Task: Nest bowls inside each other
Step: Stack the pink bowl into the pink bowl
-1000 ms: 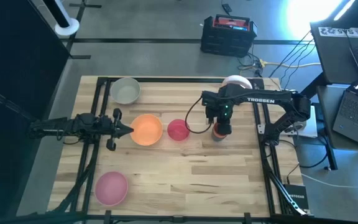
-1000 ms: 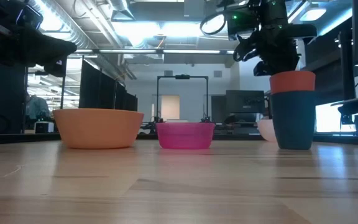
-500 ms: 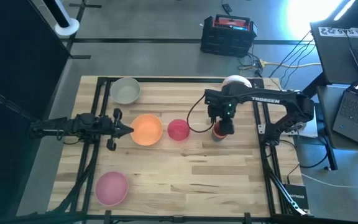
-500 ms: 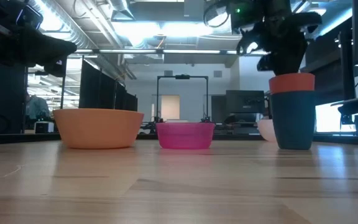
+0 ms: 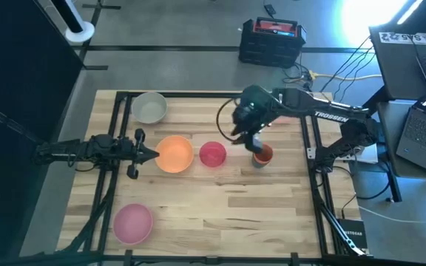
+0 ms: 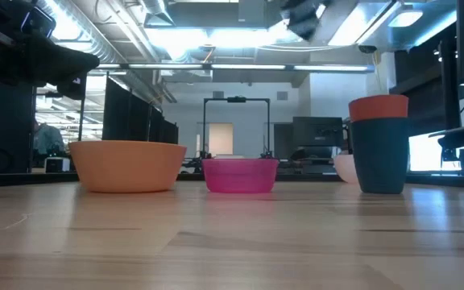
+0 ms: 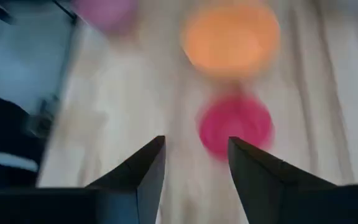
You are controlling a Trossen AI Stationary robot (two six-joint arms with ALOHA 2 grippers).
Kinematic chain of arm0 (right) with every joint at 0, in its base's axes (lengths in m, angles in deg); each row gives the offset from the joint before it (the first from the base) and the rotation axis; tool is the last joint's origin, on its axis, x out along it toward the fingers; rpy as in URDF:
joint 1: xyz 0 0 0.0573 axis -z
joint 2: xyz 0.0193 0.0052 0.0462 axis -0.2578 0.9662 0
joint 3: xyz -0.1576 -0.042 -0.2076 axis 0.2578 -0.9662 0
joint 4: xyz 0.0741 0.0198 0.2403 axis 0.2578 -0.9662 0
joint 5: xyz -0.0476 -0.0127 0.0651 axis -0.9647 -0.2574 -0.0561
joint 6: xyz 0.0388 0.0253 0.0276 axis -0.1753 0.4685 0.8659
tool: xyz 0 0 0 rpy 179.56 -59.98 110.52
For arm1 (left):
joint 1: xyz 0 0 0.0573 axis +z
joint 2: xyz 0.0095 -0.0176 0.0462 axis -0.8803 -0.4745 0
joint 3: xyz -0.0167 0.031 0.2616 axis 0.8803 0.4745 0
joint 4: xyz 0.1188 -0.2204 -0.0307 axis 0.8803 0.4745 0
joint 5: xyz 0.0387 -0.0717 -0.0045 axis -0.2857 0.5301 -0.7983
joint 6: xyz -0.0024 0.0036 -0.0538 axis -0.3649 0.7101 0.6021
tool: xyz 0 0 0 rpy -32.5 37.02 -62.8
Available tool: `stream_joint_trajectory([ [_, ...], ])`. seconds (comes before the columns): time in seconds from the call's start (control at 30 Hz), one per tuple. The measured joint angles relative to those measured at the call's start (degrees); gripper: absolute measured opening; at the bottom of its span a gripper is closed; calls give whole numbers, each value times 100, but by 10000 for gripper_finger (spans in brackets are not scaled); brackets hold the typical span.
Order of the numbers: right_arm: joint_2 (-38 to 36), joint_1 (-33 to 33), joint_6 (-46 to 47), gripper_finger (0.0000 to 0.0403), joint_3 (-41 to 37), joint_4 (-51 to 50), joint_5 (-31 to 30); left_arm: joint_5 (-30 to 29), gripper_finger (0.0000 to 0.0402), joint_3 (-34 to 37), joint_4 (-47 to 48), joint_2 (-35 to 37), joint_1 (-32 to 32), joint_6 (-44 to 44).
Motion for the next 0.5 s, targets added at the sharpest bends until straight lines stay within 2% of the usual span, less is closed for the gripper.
stream_joint_trajectory([
  [0.23,309,-526,295,159,192,1385,360,0,1,-2,0,0,0,0],
  [0.5,743,-1036,41,159,190,1707,332,0,1,0,0,0,1,0],
])
